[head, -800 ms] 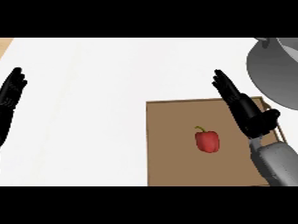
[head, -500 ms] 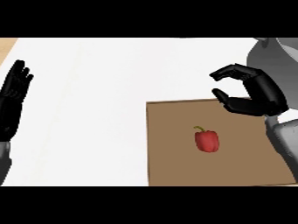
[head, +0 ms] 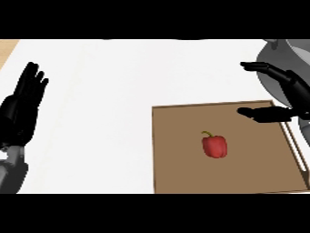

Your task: Pick the bell pepper from the tray and place it in the pot

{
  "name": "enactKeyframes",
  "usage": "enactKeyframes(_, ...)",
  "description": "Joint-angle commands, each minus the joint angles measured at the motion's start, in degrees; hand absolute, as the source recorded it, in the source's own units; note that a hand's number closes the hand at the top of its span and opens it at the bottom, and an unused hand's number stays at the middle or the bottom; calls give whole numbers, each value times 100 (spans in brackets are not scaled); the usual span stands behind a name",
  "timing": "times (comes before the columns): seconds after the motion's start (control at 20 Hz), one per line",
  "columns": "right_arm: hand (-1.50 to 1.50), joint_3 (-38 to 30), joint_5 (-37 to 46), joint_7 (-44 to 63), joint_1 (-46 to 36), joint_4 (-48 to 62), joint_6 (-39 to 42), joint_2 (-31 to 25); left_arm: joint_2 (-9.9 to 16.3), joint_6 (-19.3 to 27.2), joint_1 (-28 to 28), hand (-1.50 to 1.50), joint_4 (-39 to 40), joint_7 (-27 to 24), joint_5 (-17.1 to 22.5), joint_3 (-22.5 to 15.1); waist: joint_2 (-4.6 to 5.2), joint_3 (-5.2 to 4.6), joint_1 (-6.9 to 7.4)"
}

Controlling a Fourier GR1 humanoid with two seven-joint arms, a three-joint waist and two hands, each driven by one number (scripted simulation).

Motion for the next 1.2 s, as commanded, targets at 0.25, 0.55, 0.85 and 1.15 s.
enactKeyframes(0.25,-150,189,313,999,119,-1482,1218,-1017,-28,50,-37,0,-68,302,-90,216,-36,-9,-127)
enactKeyframes(0.55,-150,1298,1181,2749,-231,-2379,1938,-1280,-97,46,4,0,-148,266,-154,124,-62,-18,-89)
enactKeyframes(0.85,-150,2041,1751,4328,-441,-3217,2592,-961,-112,-128,-218,0,140,192,-63,307,-25,-13,-94)
enactKeyframes(1.15,-150,2164,2131,5119,-282,-3238,3095,-230,-270,-186,-417,0,299,262,-229,354,-7,-3,-70)
